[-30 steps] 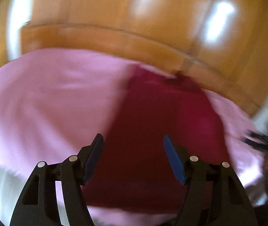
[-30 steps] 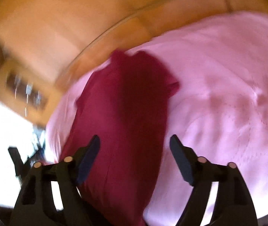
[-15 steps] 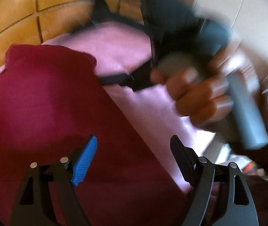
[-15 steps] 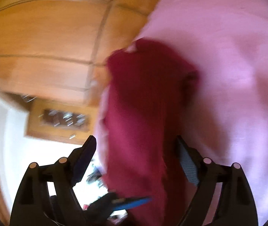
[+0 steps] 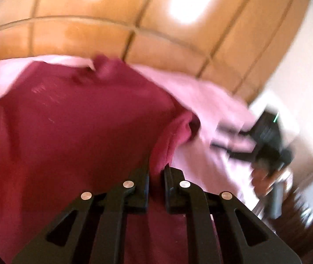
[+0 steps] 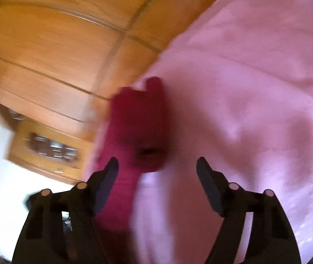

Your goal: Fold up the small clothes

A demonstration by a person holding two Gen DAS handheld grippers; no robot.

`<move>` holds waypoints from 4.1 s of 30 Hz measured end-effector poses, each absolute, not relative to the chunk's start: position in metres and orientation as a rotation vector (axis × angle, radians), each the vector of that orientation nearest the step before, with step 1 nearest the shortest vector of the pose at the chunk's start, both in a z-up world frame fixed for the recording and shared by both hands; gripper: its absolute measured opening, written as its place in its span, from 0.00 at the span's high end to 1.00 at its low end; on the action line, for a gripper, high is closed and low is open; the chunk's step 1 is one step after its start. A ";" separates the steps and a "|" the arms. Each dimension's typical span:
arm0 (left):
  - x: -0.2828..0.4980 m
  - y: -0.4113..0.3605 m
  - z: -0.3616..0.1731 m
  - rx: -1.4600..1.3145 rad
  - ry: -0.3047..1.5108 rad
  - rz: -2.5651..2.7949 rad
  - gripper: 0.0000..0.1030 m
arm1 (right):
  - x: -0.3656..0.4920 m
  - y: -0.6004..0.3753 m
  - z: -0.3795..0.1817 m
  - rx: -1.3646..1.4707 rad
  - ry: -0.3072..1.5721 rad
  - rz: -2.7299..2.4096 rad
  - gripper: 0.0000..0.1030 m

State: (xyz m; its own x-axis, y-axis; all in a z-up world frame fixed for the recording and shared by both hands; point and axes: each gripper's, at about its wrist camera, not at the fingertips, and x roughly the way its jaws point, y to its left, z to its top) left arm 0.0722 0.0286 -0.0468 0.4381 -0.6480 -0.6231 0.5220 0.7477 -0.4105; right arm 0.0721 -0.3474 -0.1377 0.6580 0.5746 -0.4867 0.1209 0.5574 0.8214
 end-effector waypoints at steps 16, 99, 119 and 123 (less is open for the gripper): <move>0.079 0.048 0.015 -0.252 0.697 -0.733 0.92 | 0.152 -0.217 -0.116 0.316 0.972 0.132 0.90; 0.019 -0.122 -0.054 -0.036 1.048 -1.252 0.36 | -0.054 -0.622 -0.051 0.387 0.901 -1.024 0.58; 0.105 0.196 -0.087 -0.256 0.935 -0.291 0.36 | 0.167 -0.260 -0.048 0.218 0.877 0.021 0.15; 0.089 0.183 -0.101 -0.223 0.972 -0.431 0.36 | 0.222 -0.137 -0.046 0.126 0.913 0.253 0.15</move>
